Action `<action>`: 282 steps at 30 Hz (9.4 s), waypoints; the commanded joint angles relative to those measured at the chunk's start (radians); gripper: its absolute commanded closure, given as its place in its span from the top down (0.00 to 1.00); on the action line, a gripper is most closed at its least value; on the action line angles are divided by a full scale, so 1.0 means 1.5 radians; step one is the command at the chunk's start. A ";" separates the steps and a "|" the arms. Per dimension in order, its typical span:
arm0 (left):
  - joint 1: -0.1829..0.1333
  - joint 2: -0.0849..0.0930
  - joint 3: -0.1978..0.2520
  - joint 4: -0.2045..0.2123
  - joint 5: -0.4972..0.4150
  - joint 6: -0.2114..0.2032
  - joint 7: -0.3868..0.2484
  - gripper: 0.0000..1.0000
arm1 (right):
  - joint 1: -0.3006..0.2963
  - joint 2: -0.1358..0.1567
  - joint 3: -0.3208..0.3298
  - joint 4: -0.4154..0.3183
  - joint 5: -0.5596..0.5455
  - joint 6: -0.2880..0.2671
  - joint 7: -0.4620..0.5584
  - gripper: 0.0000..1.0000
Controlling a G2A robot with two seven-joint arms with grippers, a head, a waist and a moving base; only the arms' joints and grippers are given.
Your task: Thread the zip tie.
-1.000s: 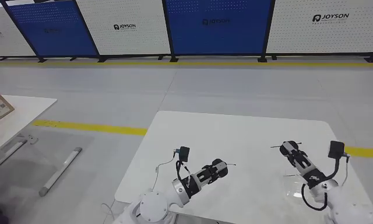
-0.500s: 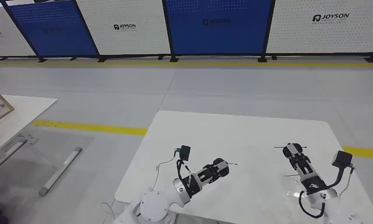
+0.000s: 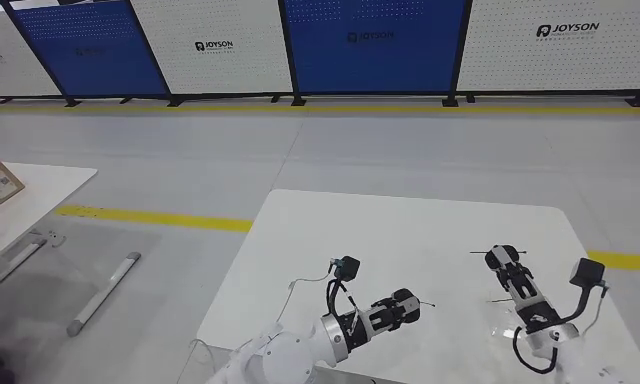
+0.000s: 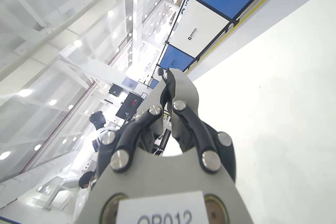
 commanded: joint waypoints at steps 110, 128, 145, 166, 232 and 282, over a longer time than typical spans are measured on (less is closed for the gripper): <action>-0.103 -0.007 0.130 0.124 0.508 -0.054 0.136 0.00 | -0.025 -0.052 0.013 0.023 -0.026 0.029 0.044 0.00; -0.127 0.002 0.134 0.165 0.606 -0.211 0.176 0.00 | -0.025 -0.052 0.013 0.023 -0.026 0.029 0.044 0.00; -0.261 0.031 0.176 0.212 0.559 -0.273 0.095 0.00 | -0.025 -0.052 0.013 0.023 -0.026 0.029 0.044 0.00; -0.278 0.039 0.188 0.227 0.539 -0.273 0.119 0.00 | -0.021 -0.054 0.015 0.035 -0.050 0.045 0.074 0.00; -0.278 0.039 0.188 0.227 0.539 -0.273 0.119 0.00 | -0.042 -0.067 0.054 0.061 0.038 -0.011 0.296 0.00; -0.278 0.039 0.188 0.227 0.539 -0.273 0.119 0.00 | -0.060 -0.082 0.077 0.048 0.020 -0.016 0.313 0.00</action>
